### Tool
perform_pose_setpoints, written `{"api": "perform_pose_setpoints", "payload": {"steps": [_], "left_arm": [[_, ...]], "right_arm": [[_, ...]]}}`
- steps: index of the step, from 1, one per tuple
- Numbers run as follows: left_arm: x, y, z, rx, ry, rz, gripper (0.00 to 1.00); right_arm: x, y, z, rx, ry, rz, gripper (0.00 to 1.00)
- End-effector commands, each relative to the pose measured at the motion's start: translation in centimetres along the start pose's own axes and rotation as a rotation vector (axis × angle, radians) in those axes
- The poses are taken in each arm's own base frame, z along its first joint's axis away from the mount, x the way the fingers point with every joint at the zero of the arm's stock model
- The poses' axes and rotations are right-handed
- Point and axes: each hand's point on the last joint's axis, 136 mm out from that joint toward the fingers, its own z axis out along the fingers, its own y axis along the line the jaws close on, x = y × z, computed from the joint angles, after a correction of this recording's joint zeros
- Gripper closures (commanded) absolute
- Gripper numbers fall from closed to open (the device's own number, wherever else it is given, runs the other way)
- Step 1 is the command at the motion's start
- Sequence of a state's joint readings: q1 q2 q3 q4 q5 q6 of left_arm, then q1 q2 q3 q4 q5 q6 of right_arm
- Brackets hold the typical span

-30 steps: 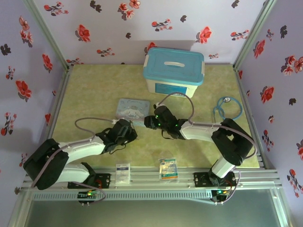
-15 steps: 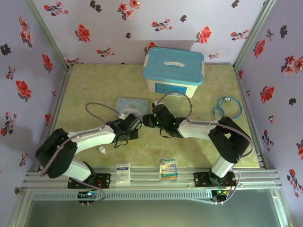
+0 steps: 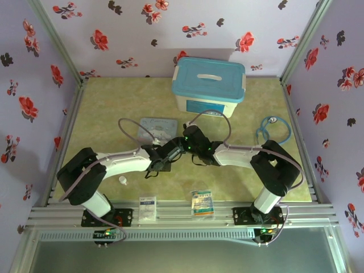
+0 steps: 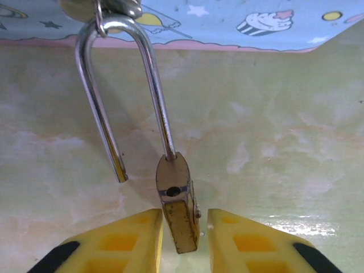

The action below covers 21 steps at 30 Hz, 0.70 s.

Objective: Unlock a padlock with a key

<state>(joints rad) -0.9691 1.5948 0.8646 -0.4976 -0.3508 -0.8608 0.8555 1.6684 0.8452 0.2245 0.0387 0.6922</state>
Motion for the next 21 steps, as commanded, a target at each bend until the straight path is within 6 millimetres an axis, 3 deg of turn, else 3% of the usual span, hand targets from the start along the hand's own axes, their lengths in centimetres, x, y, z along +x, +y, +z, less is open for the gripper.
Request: {"api": "perform_pose_setpoints", "payload": {"steps": [1, 9, 21], "left_arm": [[-0.2, 0.4, -0.1, -0.049, -0.009, 0.019, 0.71], [-0.6, -0.6, -1.2, -0.008, -0.043, 0.025, 0.62], [-1.3, -2.1, -2.3, 0.055, -0.08, 0.021, 0.67]], "right_arm": [[2.1, -2.7, 0.1, 0.087, 0.048, 0.015, 0.53], [2.3, -3.6, -0.2, 0.118, 0.042, 0.014, 0.53], [3.0, -4.7, -0.9, 0.145, 0.043, 0.024, 0.53]]}}
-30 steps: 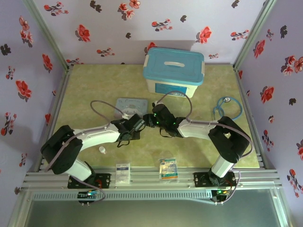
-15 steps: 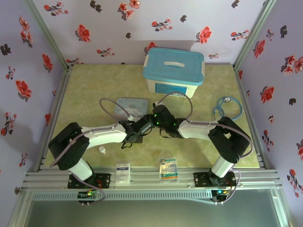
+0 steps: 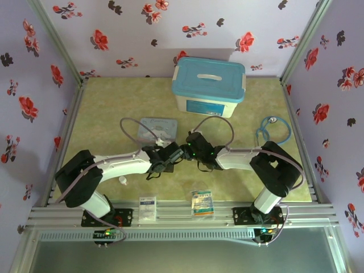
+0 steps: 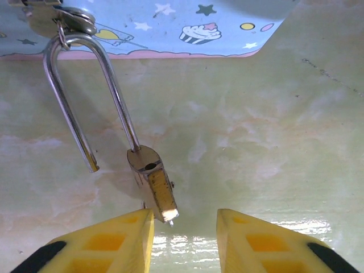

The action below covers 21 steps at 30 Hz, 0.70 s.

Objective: Unlock a padlock with a key

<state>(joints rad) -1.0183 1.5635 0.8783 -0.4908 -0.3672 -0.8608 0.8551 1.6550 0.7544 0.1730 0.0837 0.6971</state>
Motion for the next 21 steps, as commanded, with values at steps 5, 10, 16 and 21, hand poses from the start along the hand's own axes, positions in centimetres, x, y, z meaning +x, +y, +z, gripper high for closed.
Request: {"api": "perform_pose_setpoints", "payload": {"steps": [5, 10, 16, 21], "left_arm": [[-1.5, -1.9, -1.4, 0.126, -0.067, -0.034, 0.66], [-2.4, -1.9, -2.3, 0.171, -0.091, -0.06, 0.67], [-6.2, 1.1, -8.2, 0.295, -0.276, -0.154, 0.37], [-8.0, 5.7, -10.3, 0.288, -0.352, -0.199, 0.09]], "right_arm": [[-0.9, -0.6, -1.4, 0.007, -0.056, 0.028, 0.52], [-0.3, -0.3, -1.6, -0.008, -0.021, 0.002, 0.52], [0.5, 1.7, -2.7, -0.004, 0.011, -0.071, 0.39], [2.0, 5.9, -2.4, 0.027, 0.08, -0.226, 0.36]]}}
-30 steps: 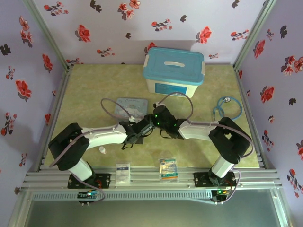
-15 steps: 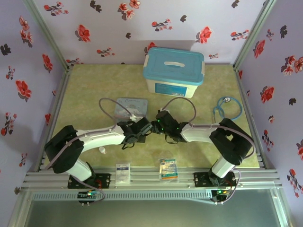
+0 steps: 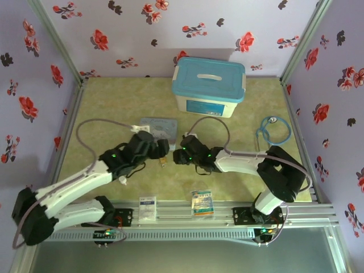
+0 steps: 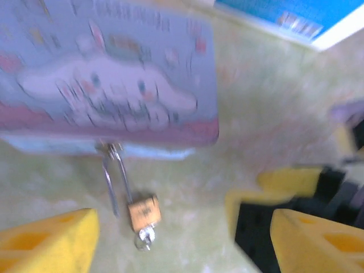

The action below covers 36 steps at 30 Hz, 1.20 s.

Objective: Unlock a padlock with a key

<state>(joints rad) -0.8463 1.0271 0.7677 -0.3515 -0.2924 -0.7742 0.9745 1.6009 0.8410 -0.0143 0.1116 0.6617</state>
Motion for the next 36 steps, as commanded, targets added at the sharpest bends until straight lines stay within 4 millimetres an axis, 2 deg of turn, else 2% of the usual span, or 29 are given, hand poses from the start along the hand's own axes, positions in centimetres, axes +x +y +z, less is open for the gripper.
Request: {"api": "perform_pose_setpoints", "payload": {"steps": [1, 3, 6, 9, 13, 20, 31, 36], "left_arm": [[-0.4, 2.9, -0.4, -0.036, 0.002, 0.026, 0.06], [-1.3, 4.1, -0.5, -0.035, -0.015, -0.015, 0.02], [-2.5, 5.3, -0.5, -0.04, -0.047, -0.041, 0.0], [-2.9, 6.0, 0.0, -0.043, -0.037, -0.059, 0.0], [-2.7, 6.8, 0.6, -0.046, -0.027, -0.077, 0.0], [-2.0, 7.4, 1.4, -0.05, -0.012, -0.099, 0.0], [-1.5, 7.5, 1.4, -0.04, -0.016, -0.116, 0.0], [-1.7, 7.4, 1.1, -0.045, -0.007, -0.104, 0.0]], "right_arm": [[0.1, 2.6, 0.2, 0.058, 0.027, -0.119, 0.37], [0.4, 3.6, 1.1, 0.082, 0.038, -0.151, 0.38], [0.8, 3.9, 2.8, 0.115, 0.073, -0.134, 0.39], [1.2, 4.6, 3.9, 0.122, 0.098, -0.149, 0.41], [2.2, 4.3, 4.8, 0.137, 0.133, -0.151, 0.43], [3.0, 4.8, 5.8, 0.104, 0.146, -0.148, 0.45], [2.8, 5.3, 6.5, 0.118, 0.141, -0.179, 0.42], [2.8, 5.1, 7.0, 0.13, 0.136, -0.178, 0.45]]}}
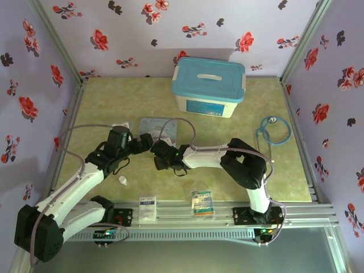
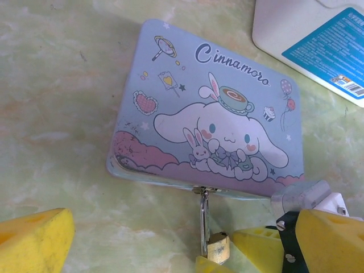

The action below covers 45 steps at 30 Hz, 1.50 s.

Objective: Unlock a padlock with a key

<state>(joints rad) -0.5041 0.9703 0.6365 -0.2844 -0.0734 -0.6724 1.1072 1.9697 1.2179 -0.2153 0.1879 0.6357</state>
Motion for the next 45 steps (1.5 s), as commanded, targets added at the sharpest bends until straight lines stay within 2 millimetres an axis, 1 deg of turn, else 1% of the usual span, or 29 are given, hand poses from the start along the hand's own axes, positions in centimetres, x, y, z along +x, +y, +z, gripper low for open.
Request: {"api": "perform_pose_setpoints", "payload": {"steps": [1, 3, 7, 11, 14, 16, 19, 21, 23, 25, 27, 31, 34, 40, 41, 45], "left_arm": [[-0.7, -0.5, -0.6, 0.018, -0.013, 0.012, 0.0], [-1.1, -0.3, -0.6, 0.006, -0.028, 0.025, 0.0], [-1.4, -0.3, -0.1, -0.006, -0.029, 0.041, 0.0], [-1.7, 0.3, 1.4, -0.031, -0.038, 0.049, 0.0], [-2.1, 1.0, 2.4, -0.054, -0.051, 0.047, 0.0], [-2.7, 1.4, 2.7, -0.078, -0.061, 0.051, 0.0], [-4.3, 2.5, 3.3, -0.125, -0.131, 0.058, 0.0], [-4.9, 2.6, 4.5, -0.095, -0.152, 0.049, 0.0], [-5.4, 2.1, 5.4, -0.076, -0.149, 0.071, 0.0], [-5.7, 1.4, 6.2, -0.056, -0.141, 0.098, 0.03], [-5.5, 1.0, 7.4, -0.032, -0.125, 0.114, 0.04], [-4.3, 1.8, 9.3, -0.069, -0.056, 0.121, 0.09], [-3.7, 2.1, 9.8, -0.076, -0.04, 0.126, 0.15], [-2.1, 2.5, 10.6, -0.08, 0.001, 0.157, 0.35], [-1.9, 2.6, 10.7, -0.082, 0.009, 0.161, 0.37], [-1.0, 3.0, 11.1, -0.082, 0.021, 0.161, 0.38]], "right_arm": [[0.2, 0.0, 0.7, 0.023, 0.0, -0.014, 0.47], [0.7, -0.3, 0.8, 0.027, 0.003, -0.009, 0.52], [1.2, -1.2, 1.2, 0.026, -0.038, 0.012, 0.53], [1.2, -1.4, 1.4, 0.027, -0.051, -0.01, 0.53], [1.1, -1.5, 1.5, 0.047, -0.044, -0.019, 0.61], [1.2, -1.8, 1.3, 0.056, -0.045, -0.014, 0.64], [1.5, -2.3, 0.7, 0.059, -0.054, 0.014, 0.67], [2.0, -2.8, 0.4, 0.062, -0.049, 0.032, 0.67], [2.4, -3.2, 0.1, 0.062, -0.045, 0.051, 0.67], [2.9, -3.6, -0.2, 0.065, -0.041, 0.076, 0.68], [3.3, -4.0, -0.6, 0.067, -0.043, 0.107, 0.68], [3.9, -4.3, -0.7, 0.058, -0.047, 0.156, 0.69], [4.1, -4.4, -0.7, 0.076, -0.042, 0.173, 0.69], [3.6, -3.4, -0.4, 0.026, -0.063, 0.276, 0.71], [3.5, -3.3, -0.3, 0.011, -0.071, 0.302, 0.71], [3.1, -1.9, 0.2, -0.078, -0.093, 0.42, 0.73]]}}
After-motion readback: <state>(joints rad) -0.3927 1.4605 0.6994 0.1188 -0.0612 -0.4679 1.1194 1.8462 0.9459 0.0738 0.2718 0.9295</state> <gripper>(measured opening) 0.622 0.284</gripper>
